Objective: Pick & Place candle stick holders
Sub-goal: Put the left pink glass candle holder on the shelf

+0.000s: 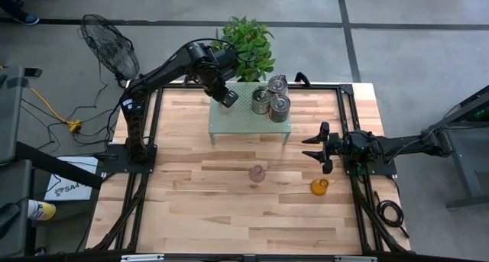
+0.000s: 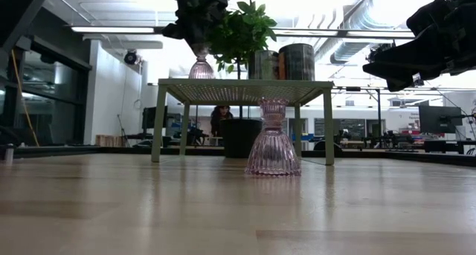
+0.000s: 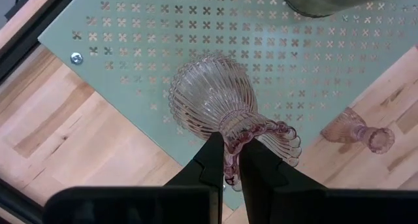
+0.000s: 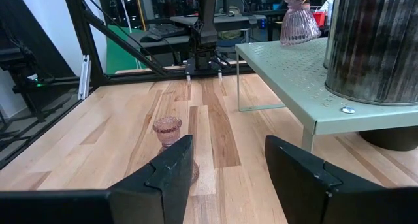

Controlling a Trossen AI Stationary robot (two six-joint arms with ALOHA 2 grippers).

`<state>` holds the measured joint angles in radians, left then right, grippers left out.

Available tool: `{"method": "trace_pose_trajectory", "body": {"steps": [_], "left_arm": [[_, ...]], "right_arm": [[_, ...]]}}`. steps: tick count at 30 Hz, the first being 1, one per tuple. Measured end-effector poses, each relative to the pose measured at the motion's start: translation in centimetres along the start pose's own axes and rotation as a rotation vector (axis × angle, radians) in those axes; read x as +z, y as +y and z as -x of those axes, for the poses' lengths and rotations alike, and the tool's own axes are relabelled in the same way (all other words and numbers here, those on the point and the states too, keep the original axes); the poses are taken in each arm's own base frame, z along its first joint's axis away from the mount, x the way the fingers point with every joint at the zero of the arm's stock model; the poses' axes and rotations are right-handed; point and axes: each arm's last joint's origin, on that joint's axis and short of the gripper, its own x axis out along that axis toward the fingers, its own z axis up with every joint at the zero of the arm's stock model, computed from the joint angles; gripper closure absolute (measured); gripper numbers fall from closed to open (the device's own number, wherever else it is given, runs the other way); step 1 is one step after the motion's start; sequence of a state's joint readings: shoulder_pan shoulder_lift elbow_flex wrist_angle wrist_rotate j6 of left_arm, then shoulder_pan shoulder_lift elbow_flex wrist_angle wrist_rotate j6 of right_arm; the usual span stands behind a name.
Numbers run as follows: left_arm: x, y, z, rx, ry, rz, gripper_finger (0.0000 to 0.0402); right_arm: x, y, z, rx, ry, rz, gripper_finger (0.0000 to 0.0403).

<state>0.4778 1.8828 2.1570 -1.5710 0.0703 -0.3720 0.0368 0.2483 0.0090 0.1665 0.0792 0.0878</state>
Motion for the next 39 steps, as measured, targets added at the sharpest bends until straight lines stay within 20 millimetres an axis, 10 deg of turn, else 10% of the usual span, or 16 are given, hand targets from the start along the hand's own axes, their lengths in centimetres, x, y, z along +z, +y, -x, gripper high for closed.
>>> {"method": "trace_pose_trajectory", "body": {"steps": [39], "left_arm": [[0.06, 0.16, 0.00, 0.059, -0.019, -0.131, 0.0381]], "right_arm": [[0.01, 0.00, 0.00, 0.000, 0.000, 0.000, 0.0217]]}}
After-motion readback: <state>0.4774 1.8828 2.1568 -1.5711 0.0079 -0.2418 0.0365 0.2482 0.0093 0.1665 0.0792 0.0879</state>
